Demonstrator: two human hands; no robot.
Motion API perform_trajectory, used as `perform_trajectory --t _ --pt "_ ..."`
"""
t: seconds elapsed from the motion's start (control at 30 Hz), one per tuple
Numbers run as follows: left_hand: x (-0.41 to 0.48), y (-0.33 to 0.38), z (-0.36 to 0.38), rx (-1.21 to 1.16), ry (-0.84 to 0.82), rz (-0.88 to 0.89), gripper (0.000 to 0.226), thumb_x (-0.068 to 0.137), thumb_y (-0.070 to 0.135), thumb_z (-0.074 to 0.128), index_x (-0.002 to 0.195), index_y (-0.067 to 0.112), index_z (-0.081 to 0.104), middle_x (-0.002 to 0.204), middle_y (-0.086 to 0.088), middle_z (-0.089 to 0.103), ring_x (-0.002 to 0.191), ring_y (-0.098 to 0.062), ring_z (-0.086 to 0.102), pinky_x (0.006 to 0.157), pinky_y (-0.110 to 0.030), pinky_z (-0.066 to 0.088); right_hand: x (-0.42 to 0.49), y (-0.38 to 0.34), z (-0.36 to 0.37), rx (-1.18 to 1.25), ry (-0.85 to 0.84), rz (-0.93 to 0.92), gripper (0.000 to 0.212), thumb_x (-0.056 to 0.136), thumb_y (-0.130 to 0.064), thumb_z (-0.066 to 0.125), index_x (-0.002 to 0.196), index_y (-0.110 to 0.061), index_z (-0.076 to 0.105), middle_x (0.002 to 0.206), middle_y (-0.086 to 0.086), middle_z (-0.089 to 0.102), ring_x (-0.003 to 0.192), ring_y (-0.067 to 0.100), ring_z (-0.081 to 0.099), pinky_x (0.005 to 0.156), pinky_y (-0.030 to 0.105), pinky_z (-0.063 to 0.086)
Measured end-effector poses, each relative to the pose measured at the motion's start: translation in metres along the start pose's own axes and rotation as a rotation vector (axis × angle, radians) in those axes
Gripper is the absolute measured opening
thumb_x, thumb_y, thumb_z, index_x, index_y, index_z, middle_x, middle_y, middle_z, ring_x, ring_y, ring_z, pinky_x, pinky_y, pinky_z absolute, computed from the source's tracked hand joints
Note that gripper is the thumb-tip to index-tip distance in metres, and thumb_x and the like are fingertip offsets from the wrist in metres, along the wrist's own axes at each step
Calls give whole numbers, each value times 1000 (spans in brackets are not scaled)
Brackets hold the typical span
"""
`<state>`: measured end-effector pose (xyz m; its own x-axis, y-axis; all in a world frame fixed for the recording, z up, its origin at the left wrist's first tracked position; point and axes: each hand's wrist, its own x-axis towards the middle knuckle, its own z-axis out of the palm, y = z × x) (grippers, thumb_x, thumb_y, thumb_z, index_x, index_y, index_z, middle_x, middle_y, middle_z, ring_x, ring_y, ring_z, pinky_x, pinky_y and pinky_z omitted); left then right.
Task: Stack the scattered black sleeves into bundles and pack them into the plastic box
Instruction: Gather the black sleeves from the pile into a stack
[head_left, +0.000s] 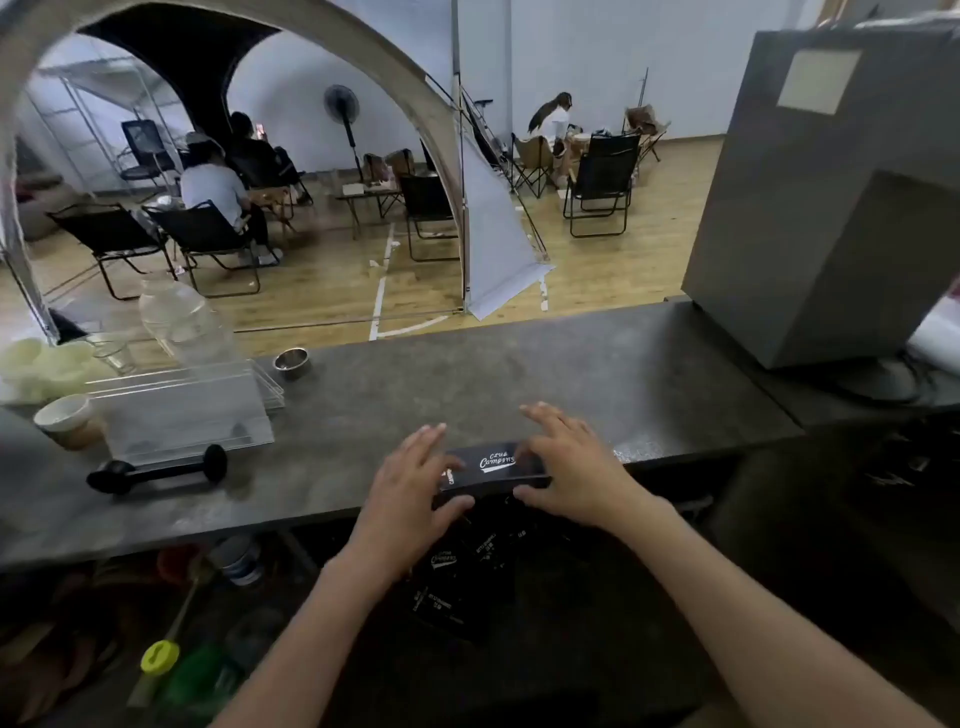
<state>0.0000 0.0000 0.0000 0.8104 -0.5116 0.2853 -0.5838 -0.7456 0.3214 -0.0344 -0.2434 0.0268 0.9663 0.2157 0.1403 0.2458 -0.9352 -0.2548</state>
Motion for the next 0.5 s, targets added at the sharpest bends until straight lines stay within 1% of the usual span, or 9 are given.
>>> perform_trajectory --t 0.03,0.07,0.13,0.17,0.23,0.3,0.37,0.43,0.5 --pt "9 -3 2 1 -56 -2 38 83 47 73 116 32 61 162 4 28 152 -15 18 123 -34 19 6 1 -1 22 -67 -3 38 80 -50 70 112 -32 60 158 -5 29 149 18 20 119 41 22" --pt "16 -2 1 -25 -97 -16 37 82 47 74 112 31 61 161 3 32 151 -15 22 123 -34 22 10 0 -3 57 -100 -4 37 79 -47 72 109 -31 60 151 -5 40 143 20 32 115 40 30" --pt "26 -2 0 -57 -132 -37 33 79 41 78 104 33 59 151 5 47 144 -15 38 117 -37 32 16 1 -4 74 -101 13 34 77 -41 75 104 -30 58 128 -6 56 121 18 50 102 38 41" --pt "27 -4 3 -74 -119 -26 32 77 38 81 98 35 57 144 7 53 138 -15 45 113 -40 37 18 2 -1 76 -87 8 33 76 -39 76 102 -29 58 120 -7 58 114 17 51 98 38 43" --pt "20 -2 4 -96 -79 3 36 73 30 84 87 38 52 133 9 61 127 -13 52 106 -43 43 14 1 3 75 -59 -13 31 74 -35 77 100 -28 60 113 -7 57 110 17 49 92 36 44" --pt "9 3 2 -115 -39 23 36 68 24 88 82 34 56 127 8 63 122 -13 53 102 -42 47 4 -1 6 70 -28 -14 31 71 -32 78 97 -28 60 112 -6 54 108 17 48 87 31 44" --pt "-11 6 6 -95 0 94 31 67 22 89 84 25 63 126 3 61 121 -16 53 100 -39 48 -16 -6 15 33 -8 -27 34 70 -33 79 95 -30 57 117 -7 49 110 15 45 90 29 44" --pt "-39 6 21 -101 52 197 24 72 19 85 87 17 67 127 -4 59 119 -19 55 99 -34 49 -42 -12 32 14 43 -74 34 73 -32 78 98 -29 55 124 -6 45 115 13 45 94 29 47" --pt "-66 -2 45 -115 74 267 16 80 16 78 93 12 70 129 -10 57 114 -19 58 95 -28 51 -65 -13 58 55 77 -144 31 78 -27 76 102 -24 57 128 -2 44 114 12 49 92 25 49"
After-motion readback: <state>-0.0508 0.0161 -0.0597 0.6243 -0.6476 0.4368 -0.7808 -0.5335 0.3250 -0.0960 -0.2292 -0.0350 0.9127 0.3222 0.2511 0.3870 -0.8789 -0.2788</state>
